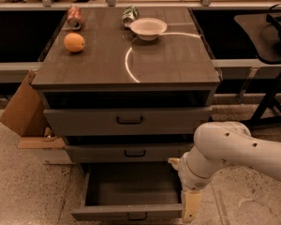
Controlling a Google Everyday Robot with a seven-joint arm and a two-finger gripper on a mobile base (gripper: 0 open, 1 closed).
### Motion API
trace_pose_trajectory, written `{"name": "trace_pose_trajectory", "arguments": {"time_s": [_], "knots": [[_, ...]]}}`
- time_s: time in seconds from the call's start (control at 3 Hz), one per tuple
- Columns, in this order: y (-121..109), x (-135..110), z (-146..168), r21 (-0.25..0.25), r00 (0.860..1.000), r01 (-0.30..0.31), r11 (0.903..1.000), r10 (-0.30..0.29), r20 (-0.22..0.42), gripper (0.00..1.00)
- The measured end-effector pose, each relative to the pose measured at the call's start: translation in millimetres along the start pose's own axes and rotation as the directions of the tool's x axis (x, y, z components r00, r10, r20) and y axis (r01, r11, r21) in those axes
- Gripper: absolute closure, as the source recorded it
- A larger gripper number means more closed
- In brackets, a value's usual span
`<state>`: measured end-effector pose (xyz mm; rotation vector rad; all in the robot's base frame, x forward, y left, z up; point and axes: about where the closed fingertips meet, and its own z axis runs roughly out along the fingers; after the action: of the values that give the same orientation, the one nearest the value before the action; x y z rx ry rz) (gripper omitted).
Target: Close bottom drawer
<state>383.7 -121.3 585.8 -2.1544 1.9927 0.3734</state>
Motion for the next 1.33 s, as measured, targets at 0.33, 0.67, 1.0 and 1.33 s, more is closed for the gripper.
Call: {"name": "trace_pose_trajectory", "arguments": {"time_s": [0.33,0.67,1.0,1.33], "knots": [[0.6,1.0,12.7,-0.015,0.999,0.039,0.9991,-0.039,0.016,0.0],[1.3,7.0,49.7,-0.046,0.993,0.105,0.9934,-0.102,0.053,0.0],[6.4,14.1,97.8,-0.072,0.989,0.134,0.9884,-0.129,0.068,0.0],[11.2,20.9,148.0,-0.093,0.986,0.148,0.9846,-0.14,0.086,0.0]]}}
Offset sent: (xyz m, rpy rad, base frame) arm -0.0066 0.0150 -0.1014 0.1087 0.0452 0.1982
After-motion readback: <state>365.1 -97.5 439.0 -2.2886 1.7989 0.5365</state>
